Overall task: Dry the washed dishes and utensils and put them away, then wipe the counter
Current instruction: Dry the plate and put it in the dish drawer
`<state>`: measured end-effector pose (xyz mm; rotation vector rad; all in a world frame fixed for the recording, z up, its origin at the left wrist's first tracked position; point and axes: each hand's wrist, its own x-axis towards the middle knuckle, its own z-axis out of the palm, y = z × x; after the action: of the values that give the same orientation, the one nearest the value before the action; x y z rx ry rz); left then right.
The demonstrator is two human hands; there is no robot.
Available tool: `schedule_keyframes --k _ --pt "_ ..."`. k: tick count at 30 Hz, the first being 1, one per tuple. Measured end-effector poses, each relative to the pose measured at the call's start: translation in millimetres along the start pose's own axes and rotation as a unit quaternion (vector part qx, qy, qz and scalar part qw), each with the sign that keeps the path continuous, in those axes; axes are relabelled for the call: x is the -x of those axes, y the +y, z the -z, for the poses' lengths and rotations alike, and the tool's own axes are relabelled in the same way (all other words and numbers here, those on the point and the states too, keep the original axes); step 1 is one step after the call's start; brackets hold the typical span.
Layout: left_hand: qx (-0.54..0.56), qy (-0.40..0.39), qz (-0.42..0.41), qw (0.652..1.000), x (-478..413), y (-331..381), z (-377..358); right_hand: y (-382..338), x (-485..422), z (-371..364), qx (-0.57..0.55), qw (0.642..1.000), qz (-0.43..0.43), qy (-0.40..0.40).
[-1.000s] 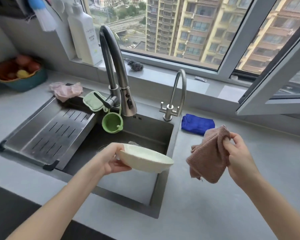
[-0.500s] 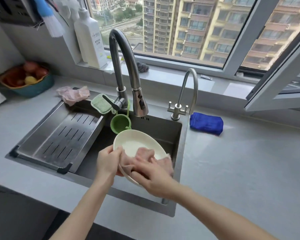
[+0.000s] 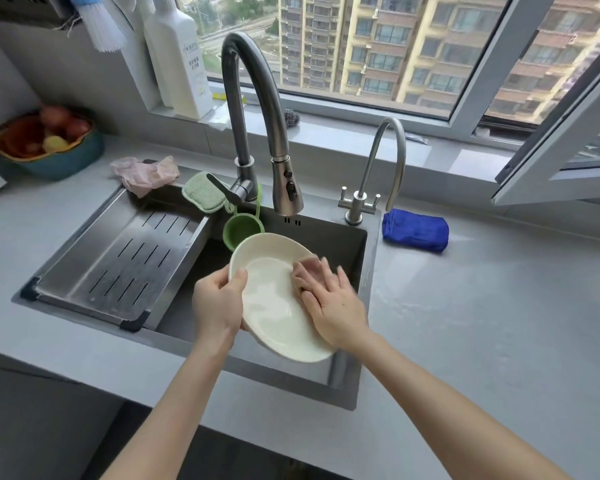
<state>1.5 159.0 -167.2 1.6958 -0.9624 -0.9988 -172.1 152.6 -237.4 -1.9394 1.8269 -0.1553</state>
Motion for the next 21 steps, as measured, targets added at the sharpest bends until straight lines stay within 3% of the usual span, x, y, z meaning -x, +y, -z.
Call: schedule_keyframes --k 3,6,9,14,16,20,21 --pt "-0.002 0.056 -0.001 0.998 1.4 -4.6 -16.1 -19.4 42.8 -1.6 -0.092 0.993 -0.061 -0.050" --pt "0.018 0.069 0.026 0.997 8.1 -10.4 -33.4 -42.6 70.4 8.5 -0.147 0.986 -0.077 -0.033" --pt "0.045 0.043 0.068 0.996 15.4 -9.9 -46.3 -30.5 77.3 22.6 -0.178 0.982 -0.063 0.004" --pt "0.068 -0.062 0.142 0.985 15.1 -2.7 -52.1 54.1 60.7 40.5 -0.228 0.964 -0.089 0.106" --pt "0.104 -0.101 0.231 0.962 13.4 -9.2 -59.1 75.2 54.9 56.7 -0.355 0.915 -0.129 0.139" --pt "0.219 -0.168 0.403 0.872 20.3 -16.7 -78.4 80.2 82.9 97.0 -0.599 0.729 -0.168 0.284" --pt "0.251 -0.177 0.427 0.851 22.8 -15.2 -85.8 73.6 94.7 99.5 -0.614 0.715 -0.152 0.298"
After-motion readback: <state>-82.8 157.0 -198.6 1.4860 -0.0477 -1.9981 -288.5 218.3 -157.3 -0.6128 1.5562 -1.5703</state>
